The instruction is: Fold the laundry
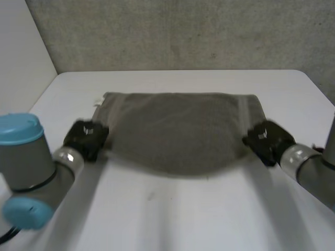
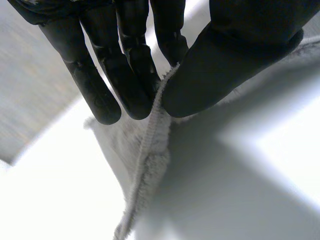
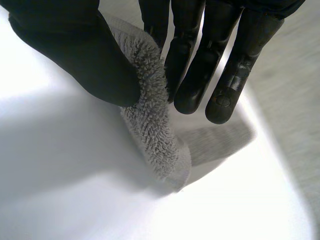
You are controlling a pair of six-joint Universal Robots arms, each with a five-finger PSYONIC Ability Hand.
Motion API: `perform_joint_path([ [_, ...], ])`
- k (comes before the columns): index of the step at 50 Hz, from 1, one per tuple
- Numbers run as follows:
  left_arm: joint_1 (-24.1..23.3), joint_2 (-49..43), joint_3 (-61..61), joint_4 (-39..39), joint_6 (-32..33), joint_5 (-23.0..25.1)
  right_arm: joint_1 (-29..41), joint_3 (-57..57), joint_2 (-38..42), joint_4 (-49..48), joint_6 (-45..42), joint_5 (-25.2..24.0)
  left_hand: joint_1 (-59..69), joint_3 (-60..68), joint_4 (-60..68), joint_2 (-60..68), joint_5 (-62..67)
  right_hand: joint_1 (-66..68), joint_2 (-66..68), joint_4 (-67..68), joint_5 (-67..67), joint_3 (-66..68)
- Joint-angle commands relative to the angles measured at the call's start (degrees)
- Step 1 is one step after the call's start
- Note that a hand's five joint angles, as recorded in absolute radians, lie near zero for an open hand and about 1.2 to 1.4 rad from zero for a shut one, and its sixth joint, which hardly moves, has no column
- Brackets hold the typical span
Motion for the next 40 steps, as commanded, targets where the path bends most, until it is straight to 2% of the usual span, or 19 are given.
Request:
perform_joint_path([
  [1,1.66,16.24,-9.72,-32.25,17.90,0.20,-5.15,1.86,-12.47,38.69,-15.87,2.00,11.81,10.31,10.23,10.24,10.53,25.57,12.64,11.63,13.73,12.23],
  [5,2.02,21.11,-9.20,-31.77,18.98,0.38,-6.21,0.98,-15.04,36.98,-16.50,0.42,11.81,10.31,10.23,10.24,10.53,25.57,12.64,11.63,13.73,12.23],
  [7,2.46,22.08,-6.84,-26.35,18.80,1.17,-6.30,-1.20,-14.96,31.64,-14.93,-0.46,11.81,10.31,10.23,10.24,10.53,25.57,12.64,11.63,13.73,12.23],
  [10,2.37,20.94,-5.69,-23.25,18.63,1.53,-6.04,-2.01,-14.08,28.54,-12.98,-0.64,11.81,10.31,10.23,10.24,10.53,25.57,12.64,11.63,13.73,12.23],
  [12,1.67,15.17,-2.80,-17.56,18.63,1.44,-5.69,-4.11,-7.87,22.85,-7.56,0.41,11.81,10.31,10.23,10.24,10.53,25.57,12.64,11.63,13.73,12.23],
  [13,1.67,15.14,-2.78,-17.53,18.63,1.44,-5.69,-4.12,-7.84,22.83,-7.53,0.42,11.81,10.31,10.23,10.24,10.53,25.57,12.64,11.63,13.73,12.23],
  [15,-0.69,7.79,2.20,-14.03,18.80,1.00,-4.29,-7.53,-1.71,18.54,-4.29,3.56,11.81,10.31,10.23,10.24,10.53,25.57,12.64,11.63,13.73,12.23],
  [16,-0.71,7.75,2.22,-14.02,18.80,1.00,-4.28,-7.54,-1.68,18.52,-4.28,3.58,11.81,10.31,10.23,10.24,10.53,25.57,12.64,11.63,13.73,12.23],
  [17,-1.92,3.84,4.75,-13.41,18.72,1.00,-3.06,-9.02,0.58,17.13,-3.67,5.93,11.81,10.31,10.23,10.24,10.53,25.57,12.64,11.63,13.73,12.23],
  [18,-1.94,3.80,4.77,-13.40,18.72,1.00,-1.57,-10.26,2.52,15.72,-3.32,8.13,11.81,10.31,10.23,10.24,10.53,25.57,12.64,11.63,13.73,12.23],
  [20,-2.37,-2.50,9.58,-12.70,18.54,0.48,-0.60,-11.31,4.36,14.05,-3.05,9.98,11.81,10.31,10.23,10.24,10.53,25.57,12.64,11.63,13.73,12.23],
  [21,-2.38,-2.53,9.61,-12.70,18.54,0.47,-0.59,-11.32,4.38,14.04,-3.05,10.00,11.81,10.31,10.23,10.24,10.53,25.57,12.64,11.63,13.73,12.23],
  [23,-3.08,-7.25,14.33,-10.86,18.36,-1.01,0.11,-13.07,8.23,8.88,-3.05,12.19,11.81,10.31,10.23,10.24,10.53,25.57,12.64,11.63,13.73,12.23],
  [31,-3.61,-14.91,23.04,-3.39,18.72,-2.96,0.90,-14.22,12.55,-2.99,-3.14,14.65,11.81,10.31,10.23,10.24,10.53,25.57,12.64,11.63,13.73,12.23],
  [40,-3.69,-19.23,28.33,0.13,18.45,-2.87,2.31,-14.40,14.58,-10.75,-3.31,16.94,11.81,10.31,10.23,10.24,10.53,25.57,12.64,11.63,13.73,12.23],
])
